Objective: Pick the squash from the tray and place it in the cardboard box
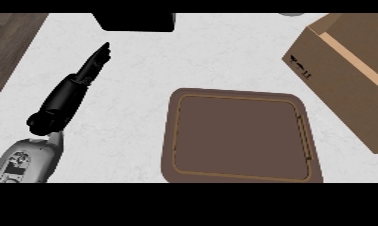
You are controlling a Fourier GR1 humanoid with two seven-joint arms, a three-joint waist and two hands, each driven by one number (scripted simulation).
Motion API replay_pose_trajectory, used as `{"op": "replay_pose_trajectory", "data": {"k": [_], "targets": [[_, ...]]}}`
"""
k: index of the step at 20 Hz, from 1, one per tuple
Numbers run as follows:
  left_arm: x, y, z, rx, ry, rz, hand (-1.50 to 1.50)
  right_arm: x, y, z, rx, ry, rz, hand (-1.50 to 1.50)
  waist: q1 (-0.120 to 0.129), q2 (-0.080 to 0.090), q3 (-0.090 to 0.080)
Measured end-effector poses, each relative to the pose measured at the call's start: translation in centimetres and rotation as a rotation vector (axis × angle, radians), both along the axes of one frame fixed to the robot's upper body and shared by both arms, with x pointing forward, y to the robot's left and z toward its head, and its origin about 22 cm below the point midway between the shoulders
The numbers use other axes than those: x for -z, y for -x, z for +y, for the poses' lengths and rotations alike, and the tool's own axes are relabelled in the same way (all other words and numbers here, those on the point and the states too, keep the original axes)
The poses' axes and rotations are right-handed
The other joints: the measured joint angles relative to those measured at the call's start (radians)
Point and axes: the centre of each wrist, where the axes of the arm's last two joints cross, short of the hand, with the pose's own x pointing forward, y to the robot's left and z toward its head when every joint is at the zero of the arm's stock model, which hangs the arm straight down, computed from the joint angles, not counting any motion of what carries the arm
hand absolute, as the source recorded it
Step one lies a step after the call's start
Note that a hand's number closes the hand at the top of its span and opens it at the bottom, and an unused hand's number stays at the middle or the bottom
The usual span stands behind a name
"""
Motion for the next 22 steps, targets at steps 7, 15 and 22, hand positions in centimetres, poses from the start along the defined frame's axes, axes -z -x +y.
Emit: {"op": "replay_pose_trajectory", "data": {"k": [7, 15, 22], "targets": [[0.3, -0.4, 0.2, -0.002, 0.002, 0.005, 0.00, 1.0, 1.1, -2.6, -0.142, -0.120, 0.067, -1.50, -0.002, 0.000, 0.000], [0.6, -0.1, 0.8, -0.015, -0.001, 0.008, 0.00, 0.4, 0.8, -3.0, -0.160, -0.557, -0.414, -1.50, -0.017, -0.005, 0.004], [0.9, 0.0, 0.8, -0.009, 0.001, 0.003, 0.00, 0.9, 3.4, -6.8, 0.043, -0.886, -0.677, -1.50, -0.012, 0.001, 0.002]]}}
